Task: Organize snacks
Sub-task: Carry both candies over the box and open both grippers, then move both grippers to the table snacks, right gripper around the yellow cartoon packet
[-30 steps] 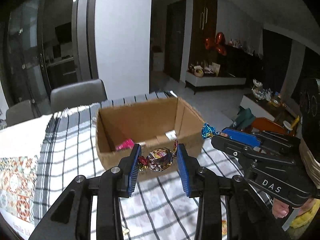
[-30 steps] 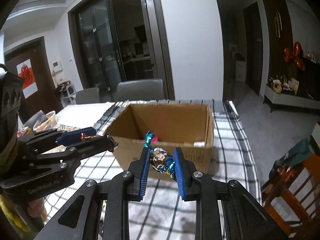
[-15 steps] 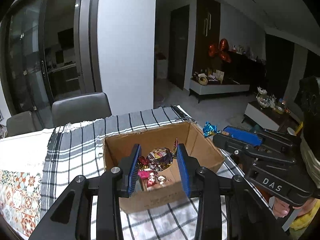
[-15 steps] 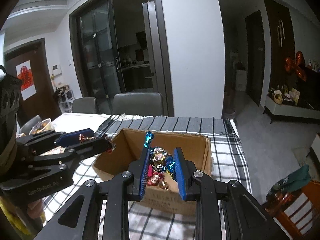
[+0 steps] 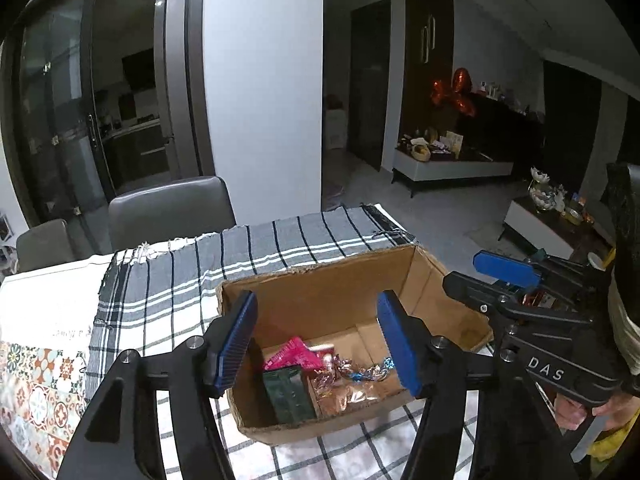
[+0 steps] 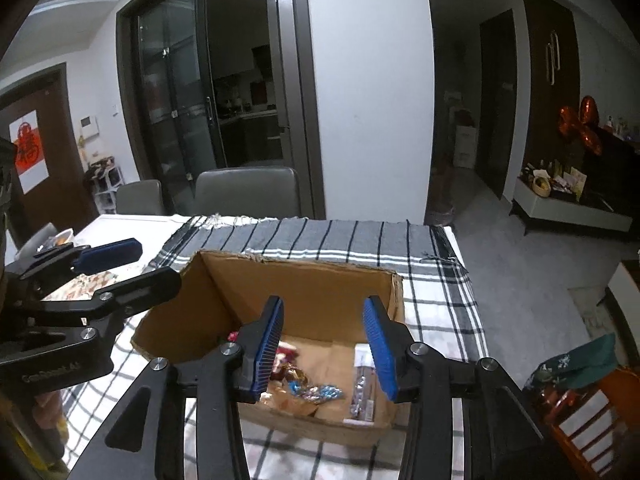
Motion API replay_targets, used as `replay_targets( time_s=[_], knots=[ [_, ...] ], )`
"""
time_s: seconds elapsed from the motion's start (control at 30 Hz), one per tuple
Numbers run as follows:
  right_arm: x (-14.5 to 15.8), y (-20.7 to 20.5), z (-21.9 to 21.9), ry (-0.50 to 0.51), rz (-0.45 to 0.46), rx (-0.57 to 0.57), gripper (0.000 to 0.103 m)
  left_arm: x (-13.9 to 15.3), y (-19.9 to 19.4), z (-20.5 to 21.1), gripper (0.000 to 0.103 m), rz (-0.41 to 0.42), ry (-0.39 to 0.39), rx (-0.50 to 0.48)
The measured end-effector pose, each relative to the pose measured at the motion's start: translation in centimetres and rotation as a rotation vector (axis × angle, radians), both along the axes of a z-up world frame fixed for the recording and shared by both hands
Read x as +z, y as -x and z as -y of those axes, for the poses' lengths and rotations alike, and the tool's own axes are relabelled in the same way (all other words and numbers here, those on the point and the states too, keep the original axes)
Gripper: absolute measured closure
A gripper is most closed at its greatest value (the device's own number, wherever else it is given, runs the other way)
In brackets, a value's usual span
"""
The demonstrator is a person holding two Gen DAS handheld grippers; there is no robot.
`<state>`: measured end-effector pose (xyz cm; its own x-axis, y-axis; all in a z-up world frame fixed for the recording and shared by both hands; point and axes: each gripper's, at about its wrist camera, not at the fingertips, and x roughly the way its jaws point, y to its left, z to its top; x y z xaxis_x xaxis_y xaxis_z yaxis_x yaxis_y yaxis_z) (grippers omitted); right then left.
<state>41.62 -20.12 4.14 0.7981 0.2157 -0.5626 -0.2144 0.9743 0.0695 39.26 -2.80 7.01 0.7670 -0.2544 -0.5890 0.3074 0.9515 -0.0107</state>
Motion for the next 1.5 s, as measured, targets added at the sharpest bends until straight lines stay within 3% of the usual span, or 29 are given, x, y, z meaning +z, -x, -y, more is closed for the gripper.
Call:
replay_targets(
  time_s=[0.73, 1.17, 1.5],
  knots=[
    [2.0, 11.8, 0.4, -0.024, 0.068, -0.003, 0.060, 1.8, 11.7, -0.4, 0.042, 0.072, -0.033, -0.008],
    [-0.3, 17.3, 0.0, -0.040, 0.052, -0.112, 0.060, -1.5, 17.1, -2.6, 0.042, 0.044, -0.057, 0.064],
    [-4.4, 20.9, -0.3, -0.037, 0.013, -0.180, 0.060, -6.5, 22.4, -4.1, 0.042, 0.063, -0.075, 0.157]
  ],
)
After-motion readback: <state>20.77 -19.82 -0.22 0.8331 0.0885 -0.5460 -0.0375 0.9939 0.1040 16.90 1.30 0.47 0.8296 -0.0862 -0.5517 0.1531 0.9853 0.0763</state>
